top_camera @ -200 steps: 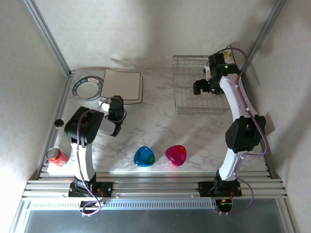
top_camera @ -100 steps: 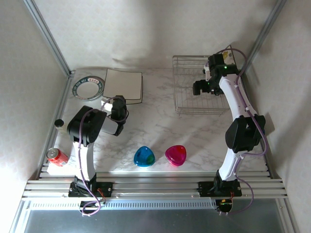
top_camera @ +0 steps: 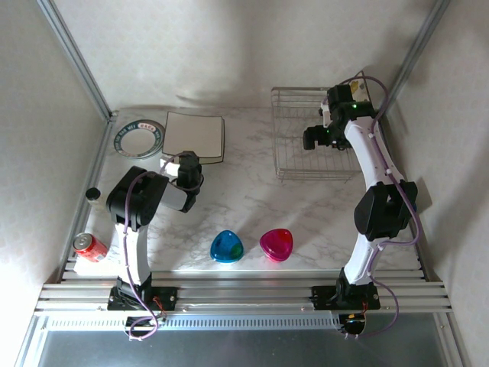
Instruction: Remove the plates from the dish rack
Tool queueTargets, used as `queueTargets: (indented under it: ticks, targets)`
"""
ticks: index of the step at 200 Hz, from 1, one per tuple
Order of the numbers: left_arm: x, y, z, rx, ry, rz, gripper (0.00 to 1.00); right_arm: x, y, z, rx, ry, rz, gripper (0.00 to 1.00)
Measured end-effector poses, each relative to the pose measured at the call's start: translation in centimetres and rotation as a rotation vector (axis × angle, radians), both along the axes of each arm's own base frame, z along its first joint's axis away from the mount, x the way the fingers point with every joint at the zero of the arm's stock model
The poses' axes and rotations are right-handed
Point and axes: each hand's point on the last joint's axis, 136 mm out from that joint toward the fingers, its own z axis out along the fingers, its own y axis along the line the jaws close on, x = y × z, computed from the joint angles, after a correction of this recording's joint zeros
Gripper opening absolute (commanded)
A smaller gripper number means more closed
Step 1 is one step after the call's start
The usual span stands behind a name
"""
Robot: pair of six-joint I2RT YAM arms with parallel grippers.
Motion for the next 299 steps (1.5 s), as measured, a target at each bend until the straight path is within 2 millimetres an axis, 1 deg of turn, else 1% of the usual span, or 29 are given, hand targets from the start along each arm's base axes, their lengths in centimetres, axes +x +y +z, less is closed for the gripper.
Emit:
queueTargets:
  ticks: [60,95,150,179,197,222,239,253,273,299]
  targets:
    - [-0.1,0.0,-0.8,-0.013,0.023,0.001,0.00,-0.1,0.3,-0.3,0.013,0.006,0.009,0.99]
    - [-0.1,-0.2,-2.0,-0.021,0.045,-0.015,0.00,-0.1,0.5,-0.3,0.013,0.007,0.012,0.99]
    - [0.0,-0.3,-2.1,-0.038,0.044,-0.017,0.00,-0.1,0.5,-0.3,0.013,0.008,0.012,0.99]
    - [-0.1,-0.2,-2.2,-0.037,0.048,-0.017,0.12,-0.1,0.7,-0.3,0.012,0.008,0.017,0.99]
    - [-0.1,-0.2,-2.3,-0.035,0.054,-0.016,0.16,-0.2,0.8,-0.3,0.012,0.008,0.018,0.99]
    - [-0.1,-0.2,-2.4,-0.034,0.059,-0.019,0.25,-0.2,0.8,-0.3,0.012,0.008,0.019,0.99]
    - [0.0,-0.3,-2.2,-0.036,0.055,-0.022,0.27,-0.2,0.8,-0.3,0.012,0.008,0.019,0.99]
    - [0.1,-0.4,-2.1,-0.038,0.053,-0.027,0.30,-0.2,0.8,-0.3,0.012,0.008,0.019,0.99]
    - [0.1,-0.5,-2.0,-0.036,0.056,-0.038,0.40,-0.2,0.8,-0.3,0.012,0.008,0.019,0.99]
    - [0.0,-0.6,-1.8,-0.022,0.070,-0.049,0.48,-0.2,0.8,-0.3,0.012,0.008,0.019,0.99]
